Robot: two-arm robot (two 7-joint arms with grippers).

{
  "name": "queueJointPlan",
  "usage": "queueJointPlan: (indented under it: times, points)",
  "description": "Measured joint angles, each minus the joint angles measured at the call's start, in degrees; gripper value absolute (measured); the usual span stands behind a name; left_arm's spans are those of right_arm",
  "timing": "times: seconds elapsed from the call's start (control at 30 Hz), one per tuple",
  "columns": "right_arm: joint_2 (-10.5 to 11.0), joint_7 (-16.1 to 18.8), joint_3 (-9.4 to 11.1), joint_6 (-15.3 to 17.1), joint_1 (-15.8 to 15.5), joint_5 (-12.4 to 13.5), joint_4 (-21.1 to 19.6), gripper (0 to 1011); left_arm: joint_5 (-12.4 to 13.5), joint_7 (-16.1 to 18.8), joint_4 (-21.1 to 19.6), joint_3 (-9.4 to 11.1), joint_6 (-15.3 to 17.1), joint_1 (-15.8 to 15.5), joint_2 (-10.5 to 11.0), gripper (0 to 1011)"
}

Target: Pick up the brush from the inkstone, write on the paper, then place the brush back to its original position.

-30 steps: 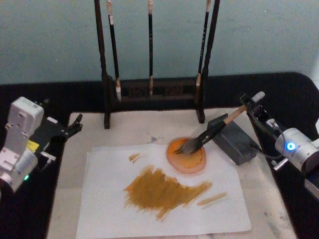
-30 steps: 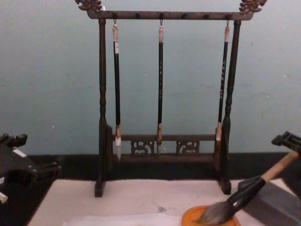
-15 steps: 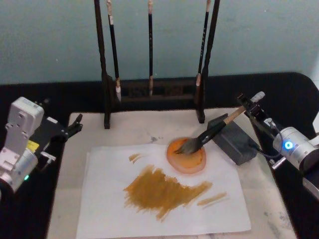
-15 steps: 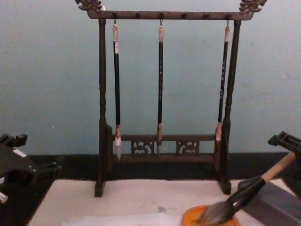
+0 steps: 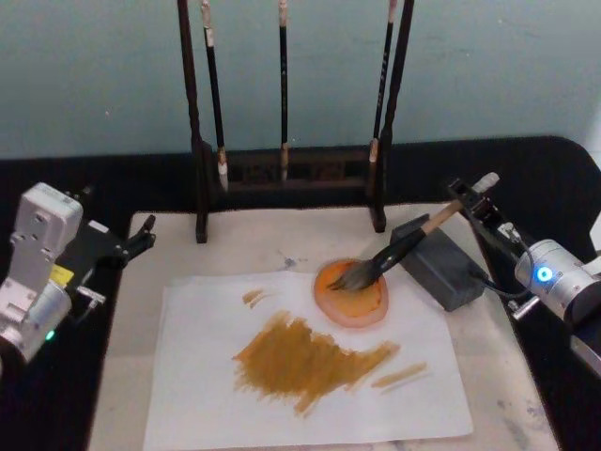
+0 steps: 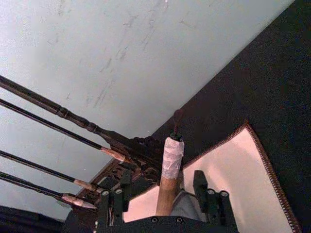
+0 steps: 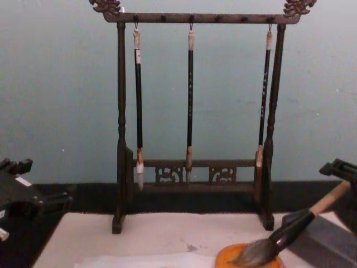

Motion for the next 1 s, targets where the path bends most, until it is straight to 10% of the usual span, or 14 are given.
queueJointPlan:
  times: [0.7, 1.0]
  points:
    - [-0.06, -0.05, 0.11, 0.08, -0.09, -0.04, -0.1, 185, 0.0, 0.0, 0.0, 0.0, 0.0, 0.0, 0.0, 1009]
    - [-0.05, -0.05, 0.11, 0.08, -0.09, -0.04, -0.11, 158, 0.0, 0.0, 0.0, 0.0, 0.0, 0.0, 0.0, 1010]
